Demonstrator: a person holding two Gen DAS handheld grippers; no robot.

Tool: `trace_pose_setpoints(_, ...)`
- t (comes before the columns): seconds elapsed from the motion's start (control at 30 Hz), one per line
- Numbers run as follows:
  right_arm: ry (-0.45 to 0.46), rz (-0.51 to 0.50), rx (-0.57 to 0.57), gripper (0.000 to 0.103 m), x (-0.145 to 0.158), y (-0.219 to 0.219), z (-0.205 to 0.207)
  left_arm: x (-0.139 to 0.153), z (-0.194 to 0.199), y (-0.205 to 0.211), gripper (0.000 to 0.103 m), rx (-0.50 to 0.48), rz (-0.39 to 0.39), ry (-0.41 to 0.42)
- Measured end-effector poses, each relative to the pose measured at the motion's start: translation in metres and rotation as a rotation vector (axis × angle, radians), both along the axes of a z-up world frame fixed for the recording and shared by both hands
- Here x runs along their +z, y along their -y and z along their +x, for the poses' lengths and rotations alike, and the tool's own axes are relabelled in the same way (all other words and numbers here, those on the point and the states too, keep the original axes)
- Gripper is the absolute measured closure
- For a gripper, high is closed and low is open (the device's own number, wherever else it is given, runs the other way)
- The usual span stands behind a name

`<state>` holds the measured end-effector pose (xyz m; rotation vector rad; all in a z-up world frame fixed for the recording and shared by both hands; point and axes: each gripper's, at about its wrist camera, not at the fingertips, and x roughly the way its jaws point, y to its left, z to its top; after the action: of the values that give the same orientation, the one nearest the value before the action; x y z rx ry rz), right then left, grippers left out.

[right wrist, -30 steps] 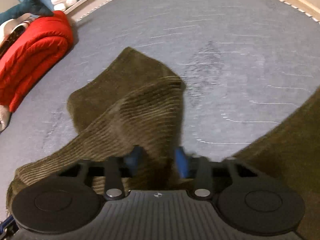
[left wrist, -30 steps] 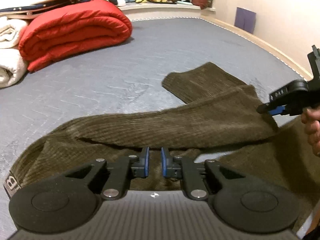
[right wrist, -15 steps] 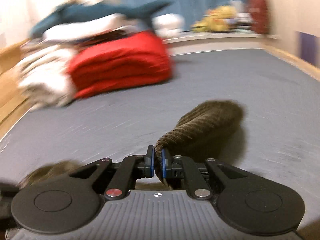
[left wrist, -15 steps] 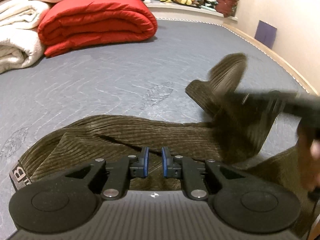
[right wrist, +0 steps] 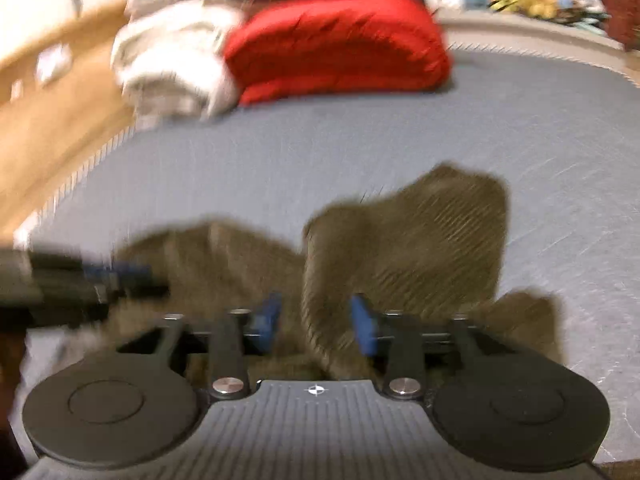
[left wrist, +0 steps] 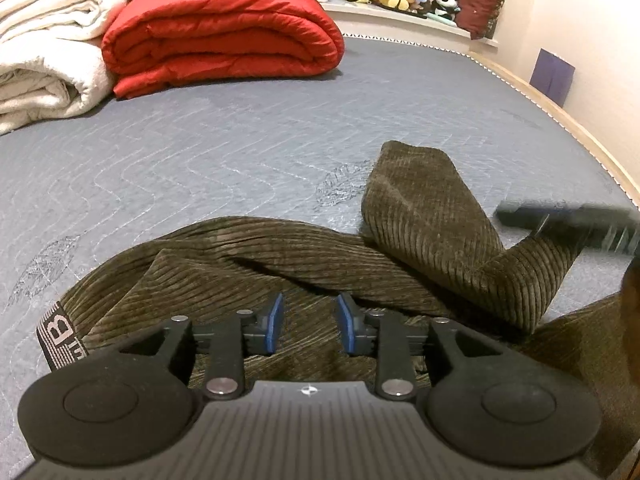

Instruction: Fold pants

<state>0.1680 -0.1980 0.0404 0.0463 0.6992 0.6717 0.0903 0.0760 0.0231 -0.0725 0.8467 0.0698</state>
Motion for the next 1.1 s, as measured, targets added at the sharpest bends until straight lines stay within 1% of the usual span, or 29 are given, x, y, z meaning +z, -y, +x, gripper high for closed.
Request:
trace_pose_setpoints(0.07, 0.017, 0.052, -0.084, 0.043, 0.008, 0.015, 0.008, -0.001, 0.001, 0.000, 0.070, 0.001, -0.001, -0.004)
trace_pose_setpoints(0.1, 0.018, 0.071, -0.143, 0.043, 0.010, 0.028, 0.015, -0.001, 0.001, 0.000, 0.067, 0.001, -0.002, -0.007)
trace_pose_setpoints(0.13, 0.008, 0.083, -0.198, 0.043, 0.009, 0.038, 0.020, -0.001, 0.002, 0.001, 0.061, 0.001, -0.004, -0.009)
trace_pose_setpoints(0.2, -0.025, 0.095, -0.304, 0.043, 0.003, 0.060, 0.030, -0.001, 0.002, 0.002, 0.052, -0.001, -0.006, -0.011)
trace_pose_setpoints(0.33, -0.098, 0.127, -0.457, 0.043, -0.013, 0.091, 0.049, -0.001, 0.001, 0.000, 0.051, -0.001, -0.005, -0.008)
trace_pose_setpoints(0.4, -0.133, 0.164, -0.500, 0.043, -0.022, 0.105, 0.055, -0.004, 0.002, 0.000, 0.051, 0.003, 0.000, -0.018)
trace_pose_setpoints(0.47, -0.159, 0.194, -0.518, 0.043, -0.029, 0.117, 0.058, -0.008, 0.005, 0.000, 0.051, 0.012, -0.003, -0.032)
trace_pose_setpoints(0.53, -0.167, 0.194, -0.511, 0.043, -0.034, 0.121, 0.061, -0.009, 0.007, 0.000, 0.051, 0.018, -0.011, -0.040)
trace_pose_setpoints(0.6, -0.168, 0.189, -0.489, 0.043, -0.040, 0.116, 0.065, -0.010, 0.009, 0.000, 0.050, 0.021, -0.022, -0.041)
trace_pose_setpoints(0.7, -0.232, 0.233, -0.448, 0.043, -0.052, 0.115, 0.070, -0.010, 0.011, 0.002, 0.049, 0.023, -0.034, -0.039)
trace_pose_setpoints(0.77, -0.255, 0.257, -0.415, 0.043, -0.056, 0.111, 0.075, -0.012, 0.013, 0.002, 0.048, 0.026, -0.038, -0.043)
trace_pose_setpoints(0.87, -0.297, 0.259, -0.354, 0.043, -0.066, 0.099, 0.083, -0.015, 0.015, 0.004, 0.045, 0.022, -0.032, -0.054)
trace_pose_setpoints(0.97, -0.385, 0.256, -0.272, 0.043, -0.082, 0.079, 0.090, -0.017, 0.016, 0.002, 0.045, 0.023, -0.032, -0.062)
trace_pose_setpoints(1.0, -0.394, 0.231, -0.240, 0.042, -0.084, 0.071, 0.089, -0.017, 0.016, 0.000, 0.043, 0.027, -0.035, -0.063)
trace_pose_setpoints(1.1, -0.300, 0.080, -0.128, 0.036, -0.077, 0.043, 0.079, -0.017, 0.017, -0.006, 0.041, 0.042, -0.049, -0.065)
